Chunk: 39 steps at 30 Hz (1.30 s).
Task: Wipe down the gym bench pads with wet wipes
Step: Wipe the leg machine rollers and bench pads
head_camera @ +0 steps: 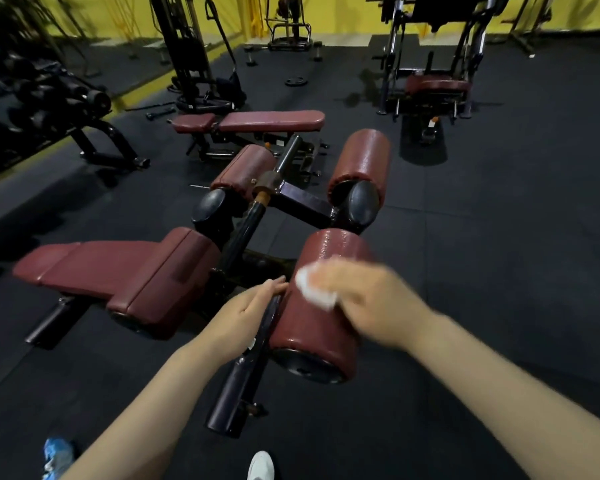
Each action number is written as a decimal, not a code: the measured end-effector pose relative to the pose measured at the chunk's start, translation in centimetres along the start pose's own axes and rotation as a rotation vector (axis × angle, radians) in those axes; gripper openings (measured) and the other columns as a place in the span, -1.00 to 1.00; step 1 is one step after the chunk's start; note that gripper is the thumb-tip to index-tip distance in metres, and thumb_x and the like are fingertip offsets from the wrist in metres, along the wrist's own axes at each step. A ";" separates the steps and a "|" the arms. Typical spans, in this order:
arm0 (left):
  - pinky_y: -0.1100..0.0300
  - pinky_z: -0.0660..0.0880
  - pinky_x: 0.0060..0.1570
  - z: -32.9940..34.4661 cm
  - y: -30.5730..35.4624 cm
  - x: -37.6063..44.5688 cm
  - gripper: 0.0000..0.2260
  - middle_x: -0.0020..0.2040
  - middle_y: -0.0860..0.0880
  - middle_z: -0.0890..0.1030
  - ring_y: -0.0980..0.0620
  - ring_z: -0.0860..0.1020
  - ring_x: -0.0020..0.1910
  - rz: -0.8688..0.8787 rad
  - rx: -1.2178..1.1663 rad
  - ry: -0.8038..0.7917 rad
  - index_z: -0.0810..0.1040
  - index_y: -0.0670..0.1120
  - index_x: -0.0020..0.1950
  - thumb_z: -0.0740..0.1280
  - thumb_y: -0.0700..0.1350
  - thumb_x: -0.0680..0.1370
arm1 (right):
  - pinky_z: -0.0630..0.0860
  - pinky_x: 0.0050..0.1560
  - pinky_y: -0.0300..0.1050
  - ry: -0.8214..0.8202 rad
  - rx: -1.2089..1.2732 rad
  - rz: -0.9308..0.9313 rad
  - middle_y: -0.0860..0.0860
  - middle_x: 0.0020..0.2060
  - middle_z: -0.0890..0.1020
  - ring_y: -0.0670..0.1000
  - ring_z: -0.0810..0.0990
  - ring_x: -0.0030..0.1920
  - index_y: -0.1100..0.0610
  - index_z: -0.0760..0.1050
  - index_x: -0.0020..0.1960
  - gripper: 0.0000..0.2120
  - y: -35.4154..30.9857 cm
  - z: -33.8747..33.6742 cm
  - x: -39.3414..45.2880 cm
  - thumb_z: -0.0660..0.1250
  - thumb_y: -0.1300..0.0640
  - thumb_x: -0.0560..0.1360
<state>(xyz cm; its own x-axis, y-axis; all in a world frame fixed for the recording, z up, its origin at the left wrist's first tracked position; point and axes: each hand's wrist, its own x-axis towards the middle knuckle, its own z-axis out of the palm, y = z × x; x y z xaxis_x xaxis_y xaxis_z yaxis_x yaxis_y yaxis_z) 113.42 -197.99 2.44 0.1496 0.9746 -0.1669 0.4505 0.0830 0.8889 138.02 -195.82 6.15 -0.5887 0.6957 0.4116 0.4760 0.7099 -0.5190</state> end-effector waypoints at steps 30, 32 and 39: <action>0.41 0.38 0.11 1.4 -0.9 0.7 -0.55 0.09 0.30 0.66 0.32 0.54 0.21 -0.158 -0.302 -0.029 0.66 0.23 0.04 -0.04 0.03 0.70 | 0.41 0.37 0.00 -0.091 0.078 -0.235 0.03 0.22 0.62 -0.02 0.52 0.31 0.22 0.62 0.18 -0.53 -2.2 2.0 -2.9 0.15 0.44 0.38; 0.52 0.38 0.02 1.1 -0.7 0.8 -0.54 0.04 0.30 0.67 0.39 0.52 0.18 -0.173 -0.288 -0.051 0.64 0.14 0.10 -0.08 -0.01 0.72 | 0.41 0.37 0.06 -0.040 0.004 -0.134 0.08 0.20 0.63 0.05 0.55 0.28 0.25 0.62 0.17 -0.56 0.3 0.7 -0.8 0.15 0.45 0.41; 0.41 0.11 0.45 0.7 1.7 -0.6 -0.51 0.51 0.32 0.28 0.39 0.19 0.47 0.248 0.081 0.018 0.30 0.13 0.54 0.09 0.20 0.62 | 0.33 0.43 -0.10 0.095 0.053 0.125 0.00 0.26 0.58 -0.02 0.51 0.32 0.18 0.59 0.24 -0.54 1.2 0.0 0.3 0.20 0.47 0.44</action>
<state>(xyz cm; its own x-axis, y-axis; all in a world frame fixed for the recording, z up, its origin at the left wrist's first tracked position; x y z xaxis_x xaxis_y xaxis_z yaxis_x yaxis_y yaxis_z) 114.75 -198.56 3.73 0.2490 0.9666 0.0604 0.4712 -0.1754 0.8644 138.42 -194.76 5.67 -0.4611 0.7872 0.4094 0.5053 0.6122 -0.6082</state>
